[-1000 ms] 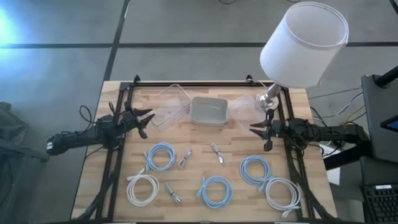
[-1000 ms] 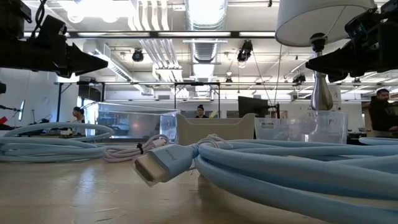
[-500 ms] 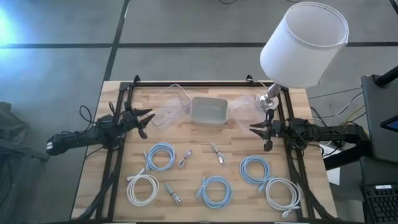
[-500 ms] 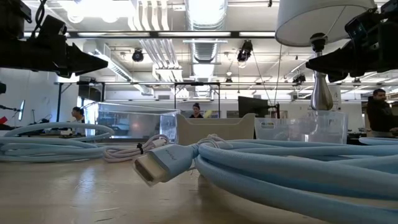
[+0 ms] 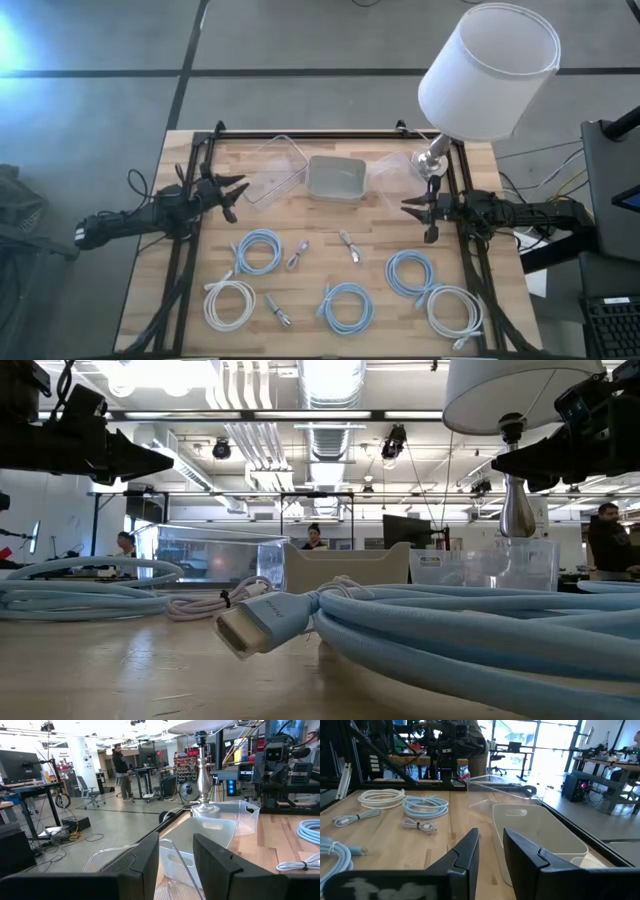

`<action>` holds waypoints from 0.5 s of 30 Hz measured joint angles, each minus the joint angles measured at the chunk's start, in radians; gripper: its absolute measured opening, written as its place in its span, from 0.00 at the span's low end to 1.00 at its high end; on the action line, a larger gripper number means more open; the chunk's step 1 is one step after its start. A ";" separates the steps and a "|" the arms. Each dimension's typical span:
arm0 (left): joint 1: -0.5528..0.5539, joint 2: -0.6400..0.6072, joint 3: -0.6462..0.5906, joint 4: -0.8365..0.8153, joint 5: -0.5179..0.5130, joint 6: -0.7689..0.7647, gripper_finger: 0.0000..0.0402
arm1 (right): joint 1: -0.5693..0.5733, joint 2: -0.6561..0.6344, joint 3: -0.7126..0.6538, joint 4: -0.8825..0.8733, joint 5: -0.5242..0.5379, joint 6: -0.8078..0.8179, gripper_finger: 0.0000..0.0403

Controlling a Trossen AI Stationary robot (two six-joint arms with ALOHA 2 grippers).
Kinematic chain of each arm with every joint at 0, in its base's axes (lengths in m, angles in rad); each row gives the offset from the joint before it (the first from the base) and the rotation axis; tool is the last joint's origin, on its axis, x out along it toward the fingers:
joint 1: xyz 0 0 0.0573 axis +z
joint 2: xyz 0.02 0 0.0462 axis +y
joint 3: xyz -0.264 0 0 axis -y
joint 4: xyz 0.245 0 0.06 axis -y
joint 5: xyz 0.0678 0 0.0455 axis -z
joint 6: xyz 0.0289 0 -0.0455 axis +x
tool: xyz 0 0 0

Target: Pick & Place USB Port

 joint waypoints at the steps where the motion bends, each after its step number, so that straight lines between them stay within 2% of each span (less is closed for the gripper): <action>1: 0.000 0.000 0.000 0.000 0.000 0.000 0.31 | 0.000 0.000 0.000 0.000 0.000 -0.001 0.21; 15: 0.000 0.000 0.000 0.000 0.000 0.000 0.31 | 0.000 0.000 0.000 0.000 0.000 0.000 0.17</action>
